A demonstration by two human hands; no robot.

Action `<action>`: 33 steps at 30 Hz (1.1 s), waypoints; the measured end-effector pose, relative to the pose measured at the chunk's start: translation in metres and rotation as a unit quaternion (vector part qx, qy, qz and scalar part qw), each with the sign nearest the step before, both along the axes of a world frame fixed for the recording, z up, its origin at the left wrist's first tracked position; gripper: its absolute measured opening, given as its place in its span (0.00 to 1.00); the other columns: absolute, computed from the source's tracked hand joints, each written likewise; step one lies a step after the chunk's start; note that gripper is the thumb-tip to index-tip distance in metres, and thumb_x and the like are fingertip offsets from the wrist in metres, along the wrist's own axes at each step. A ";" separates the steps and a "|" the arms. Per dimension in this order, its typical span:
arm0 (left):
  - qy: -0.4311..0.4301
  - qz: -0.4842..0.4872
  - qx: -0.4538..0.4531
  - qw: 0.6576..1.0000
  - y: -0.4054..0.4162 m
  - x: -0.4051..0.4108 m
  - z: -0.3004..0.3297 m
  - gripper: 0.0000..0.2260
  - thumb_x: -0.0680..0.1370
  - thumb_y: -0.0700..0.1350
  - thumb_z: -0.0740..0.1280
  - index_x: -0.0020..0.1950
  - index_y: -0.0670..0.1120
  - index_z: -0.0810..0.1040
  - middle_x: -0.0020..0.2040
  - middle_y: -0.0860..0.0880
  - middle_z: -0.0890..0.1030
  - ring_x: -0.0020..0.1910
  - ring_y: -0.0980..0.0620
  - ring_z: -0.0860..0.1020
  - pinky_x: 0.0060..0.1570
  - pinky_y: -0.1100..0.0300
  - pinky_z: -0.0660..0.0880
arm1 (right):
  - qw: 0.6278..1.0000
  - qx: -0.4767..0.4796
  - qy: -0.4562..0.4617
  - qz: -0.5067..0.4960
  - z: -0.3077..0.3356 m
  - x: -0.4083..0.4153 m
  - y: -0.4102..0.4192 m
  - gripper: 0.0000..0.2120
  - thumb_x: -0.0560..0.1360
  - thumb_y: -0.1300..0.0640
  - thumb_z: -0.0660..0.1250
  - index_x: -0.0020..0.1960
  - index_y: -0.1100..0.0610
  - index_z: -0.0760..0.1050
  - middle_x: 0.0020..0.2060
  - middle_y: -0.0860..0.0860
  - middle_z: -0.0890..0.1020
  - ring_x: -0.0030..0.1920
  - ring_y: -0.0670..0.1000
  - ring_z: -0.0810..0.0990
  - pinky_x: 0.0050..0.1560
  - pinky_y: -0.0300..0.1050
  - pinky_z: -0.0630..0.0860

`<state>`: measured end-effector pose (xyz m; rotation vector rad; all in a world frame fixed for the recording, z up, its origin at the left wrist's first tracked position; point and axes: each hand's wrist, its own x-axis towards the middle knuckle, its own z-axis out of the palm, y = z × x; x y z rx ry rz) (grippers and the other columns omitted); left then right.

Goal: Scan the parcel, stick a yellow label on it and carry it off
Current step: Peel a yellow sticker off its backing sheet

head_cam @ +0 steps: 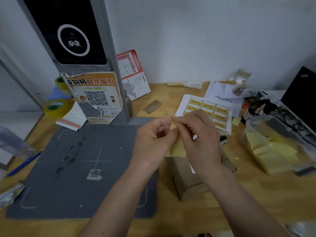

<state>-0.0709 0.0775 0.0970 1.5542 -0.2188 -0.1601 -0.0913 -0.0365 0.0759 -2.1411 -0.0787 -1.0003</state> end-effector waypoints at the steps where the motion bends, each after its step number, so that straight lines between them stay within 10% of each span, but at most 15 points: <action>1: -0.001 -0.007 -0.006 1.000 0.002 -0.001 0.000 0.11 0.72 0.34 0.70 0.47 0.50 0.83 0.42 0.52 0.86 0.41 0.60 0.81 0.40 0.71 0.75 | 1.000 0.028 0.013 -0.001 0.003 -0.001 0.000 0.05 0.73 0.62 0.67 0.46 0.56 0.82 0.40 0.49 0.78 0.41 0.45 0.76 0.38 0.37 0.72; 9: -0.095 0.112 -0.018 0.989 0.009 0.000 -0.001 0.08 0.73 0.36 0.71 0.40 0.50 0.83 0.31 0.58 0.82 0.31 0.66 0.76 0.34 0.74 0.71 | 0.946 0.309 0.099 -0.013 0.020 0.002 0.001 0.09 0.73 0.64 0.67 0.40 0.50 0.74 0.35 0.50 0.80 0.35 0.53 0.78 0.35 0.48 0.75; 20: -0.223 0.126 0.090 0.962 0.014 0.003 -0.014 0.11 0.75 0.39 0.68 0.52 0.52 0.83 0.43 0.58 0.84 0.44 0.62 0.81 0.42 0.63 0.78 | 0.967 0.227 0.075 0.093 0.028 -0.005 0.027 0.05 0.72 0.60 0.71 0.45 0.51 0.82 0.39 0.52 0.83 0.40 0.48 0.81 0.40 0.39 0.78; 26: -0.185 0.124 0.087 0.971 0.015 0.005 -0.014 0.08 0.76 0.40 0.67 0.52 0.46 0.84 0.37 0.55 0.84 0.31 0.68 0.74 0.34 0.76 0.68 | 0.951 0.275 0.108 0.093 0.029 0.000 0.028 0.05 0.72 0.62 0.70 0.42 0.54 0.82 0.33 0.46 0.83 0.33 0.42 0.79 0.34 0.33 0.73; 33: -0.119 0.071 0.036 0.990 0.020 0.009 -0.004 0.12 0.78 0.40 0.65 0.40 0.54 0.82 0.36 0.40 0.80 0.33 0.56 0.71 0.33 0.65 0.68 | 0.949 0.266 0.150 0.075 0.034 0.004 0.028 0.04 0.73 0.59 0.69 0.43 0.55 0.83 0.27 0.42 0.80 0.29 0.40 0.75 0.32 0.31 0.72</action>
